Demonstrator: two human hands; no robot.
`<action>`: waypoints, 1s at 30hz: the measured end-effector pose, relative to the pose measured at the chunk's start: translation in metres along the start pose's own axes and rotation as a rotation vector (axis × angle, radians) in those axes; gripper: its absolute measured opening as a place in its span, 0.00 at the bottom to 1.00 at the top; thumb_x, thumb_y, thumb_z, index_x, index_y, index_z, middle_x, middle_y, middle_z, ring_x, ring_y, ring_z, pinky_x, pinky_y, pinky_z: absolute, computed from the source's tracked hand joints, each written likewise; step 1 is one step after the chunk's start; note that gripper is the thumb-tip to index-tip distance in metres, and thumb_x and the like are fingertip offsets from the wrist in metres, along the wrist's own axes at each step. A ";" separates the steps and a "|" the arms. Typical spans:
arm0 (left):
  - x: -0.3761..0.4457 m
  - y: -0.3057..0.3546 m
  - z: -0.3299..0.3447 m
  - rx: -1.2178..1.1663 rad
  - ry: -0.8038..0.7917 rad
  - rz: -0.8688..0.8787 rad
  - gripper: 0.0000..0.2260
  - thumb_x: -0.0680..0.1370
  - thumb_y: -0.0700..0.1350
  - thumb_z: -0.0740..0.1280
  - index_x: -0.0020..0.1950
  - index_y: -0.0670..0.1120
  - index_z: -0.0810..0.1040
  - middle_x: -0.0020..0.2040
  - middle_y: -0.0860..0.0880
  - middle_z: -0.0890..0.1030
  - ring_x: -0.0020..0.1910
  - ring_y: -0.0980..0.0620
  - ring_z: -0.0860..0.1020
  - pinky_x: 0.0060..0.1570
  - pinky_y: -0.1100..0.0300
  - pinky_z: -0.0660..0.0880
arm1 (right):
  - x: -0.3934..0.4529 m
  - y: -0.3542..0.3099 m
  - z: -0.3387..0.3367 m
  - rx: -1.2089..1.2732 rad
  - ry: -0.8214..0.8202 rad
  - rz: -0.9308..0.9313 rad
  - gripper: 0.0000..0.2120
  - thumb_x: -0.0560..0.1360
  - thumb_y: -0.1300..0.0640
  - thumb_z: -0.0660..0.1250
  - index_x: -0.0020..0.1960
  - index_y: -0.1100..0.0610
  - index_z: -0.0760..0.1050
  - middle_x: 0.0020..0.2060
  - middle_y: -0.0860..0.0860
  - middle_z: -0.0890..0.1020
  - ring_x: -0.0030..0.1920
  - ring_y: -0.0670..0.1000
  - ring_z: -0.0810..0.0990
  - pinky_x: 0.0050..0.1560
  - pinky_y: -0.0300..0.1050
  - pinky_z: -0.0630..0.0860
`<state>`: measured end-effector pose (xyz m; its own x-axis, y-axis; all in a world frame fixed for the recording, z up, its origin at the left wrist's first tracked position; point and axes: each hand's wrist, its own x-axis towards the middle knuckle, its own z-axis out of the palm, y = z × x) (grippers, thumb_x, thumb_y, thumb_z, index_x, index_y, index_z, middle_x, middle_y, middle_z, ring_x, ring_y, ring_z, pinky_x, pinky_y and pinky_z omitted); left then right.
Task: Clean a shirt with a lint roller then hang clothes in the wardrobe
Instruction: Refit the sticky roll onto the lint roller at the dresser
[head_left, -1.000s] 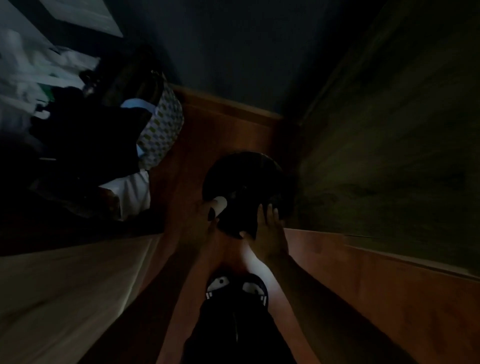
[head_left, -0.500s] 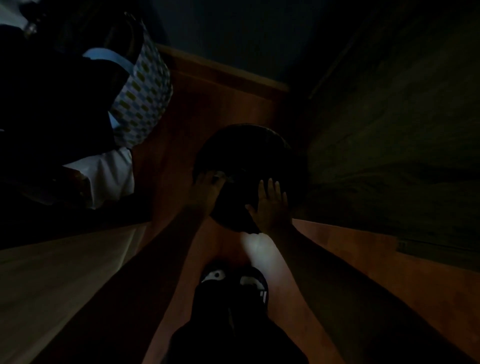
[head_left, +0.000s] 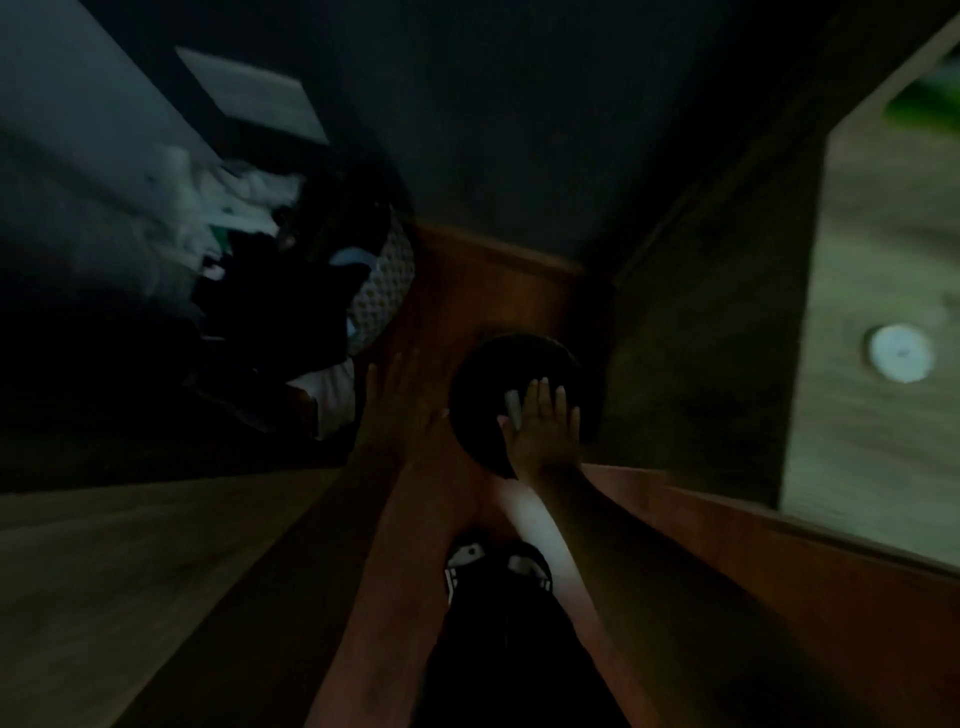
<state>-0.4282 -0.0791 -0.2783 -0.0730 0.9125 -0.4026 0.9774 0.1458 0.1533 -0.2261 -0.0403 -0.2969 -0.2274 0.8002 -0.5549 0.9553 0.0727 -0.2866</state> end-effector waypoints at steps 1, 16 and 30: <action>-0.011 0.002 -0.031 -0.001 0.030 -0.012 0.29 0.80 0.58 0.51 0.78 0.47 0.55 0.78 0.41 0.55 0.76 0.40 0.56 0.72 0.41 0.41 | -0.014 -0.014 -0.024 0.013 0.000 -0.002 0.34 0.81 0.39 0.45 0.79 0.58 0.41 0.79 0.54 0.45 0.78 0.56 0.41 0.76 0.56 0.41; -0.117 0.150 -0.316 0.041 0.284 0.058 0.30 0.75 0.59 0.53 0.70 0.43 0.72 0.70 0.36 0.71 0.65 0.37 0.74 0.60 0.35 0.70 | -0.190 -0.039 -0.339 -0.080 0.538 -0.220 0.38 0.77 0.35 0.40 0.79 0.57 0.42 0.79 0.54 0.46 0.78 0.56 0.43 0.75 0.53 0.43; -0.070 0.366 -0.284 0.019 0.269 0.196 0.29 0.76 0.55 0.67 0.74 0.44 0.67 0.75 0.37 0.63 0.70 0.38 0.68 0.65 0.33 0.63 | -0.227 0.238 -0.421 -0.139 0.582 0.071 0.34 0.79 0.39 0.53 0.78 0.55 0.48 0.79 0.56 0.48 0.78 0.59 0.44 0.75 0.60 0.46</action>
<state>-0.1216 0.0195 0.0625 0.0693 0.9910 -0.1141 0.9813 -0.0472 0.1866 0.1322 0.0460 0.0892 -0.0592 0.9975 -0.0388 0.9890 0.0533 -0.1376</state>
